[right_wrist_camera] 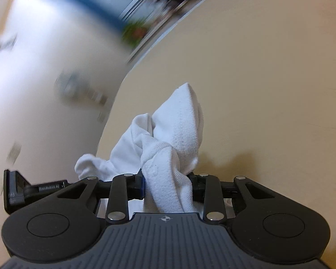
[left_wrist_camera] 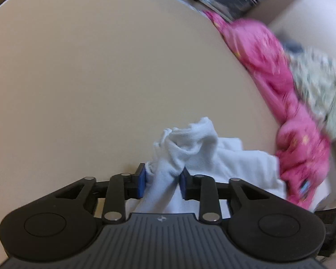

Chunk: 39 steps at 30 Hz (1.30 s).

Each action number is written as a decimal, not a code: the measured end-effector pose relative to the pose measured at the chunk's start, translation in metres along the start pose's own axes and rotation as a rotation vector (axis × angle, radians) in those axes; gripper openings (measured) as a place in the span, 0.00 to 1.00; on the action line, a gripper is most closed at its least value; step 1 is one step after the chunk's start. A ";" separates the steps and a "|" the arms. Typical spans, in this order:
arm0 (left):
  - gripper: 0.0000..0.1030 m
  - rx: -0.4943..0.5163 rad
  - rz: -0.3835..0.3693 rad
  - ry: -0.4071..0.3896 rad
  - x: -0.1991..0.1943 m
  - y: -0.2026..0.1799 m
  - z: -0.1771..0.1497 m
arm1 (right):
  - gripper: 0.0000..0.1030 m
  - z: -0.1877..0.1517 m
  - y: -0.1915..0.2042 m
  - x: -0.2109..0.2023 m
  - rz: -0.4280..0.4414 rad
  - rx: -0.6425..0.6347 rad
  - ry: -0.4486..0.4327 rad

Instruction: Fold small clothes

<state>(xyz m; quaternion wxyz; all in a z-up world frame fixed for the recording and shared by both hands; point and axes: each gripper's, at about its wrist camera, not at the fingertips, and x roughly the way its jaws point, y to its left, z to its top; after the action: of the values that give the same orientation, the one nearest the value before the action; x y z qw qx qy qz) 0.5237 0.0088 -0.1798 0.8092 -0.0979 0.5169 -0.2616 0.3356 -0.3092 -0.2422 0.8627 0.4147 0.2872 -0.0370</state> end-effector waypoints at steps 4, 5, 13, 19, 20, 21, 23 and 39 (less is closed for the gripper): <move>0.32 -0.071 0.382 0.153 0.073 0.014 0.027 | 0.49 0.018 -0.050 0.041 -0.192 0.089 0.017; 0.29 -0.135 0.357 0.161 0.074 0.026 0.027 | 0.49 0.023 -0.052 0.036 -0.189 0.080 -0.022; 0.74 -0.169 -0.004 -0.026 0.039 0.023 0.032 | 0.59 0.047 -0.062 0.041 -0.060 0.048 0.073; 0.00 0.016 0.059 0.007 0.074 -0.029 0.047 | 0.02 0.056 -0.042 0.060 -0.089 -0.128 0.042; 0.00 0.009 0.066 0.011 0.074 -0.027 0.047 | 0.02 0.057 -0.036 0.068 -0.107 -0.161 0.044; 0.00 0.002 0.075 0.005 0.065 -0.030 0.043 | 0.02 0.064 -0.036 0.068 -0.123 -0.180 0.050; 0.00 -0.040 0.071 -0.015 0.075 -0.029 0.047 | 0.02 0.071 -0.030 0.071 -0.157 -0.207 0.066; 0.94 -0.164 0.165 0.090 0.037 0.014 -0.067 | 0.89 0.020 -0.084 -0.031 -0.079 0.133 0.207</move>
<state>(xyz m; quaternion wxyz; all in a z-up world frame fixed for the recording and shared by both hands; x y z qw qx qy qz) 0.4805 0.0088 -0.2449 0.7932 -0.1089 0.5788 -0.1550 0.2936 -0.3839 -0.2746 0.7967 0.4611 0.3878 -0.0470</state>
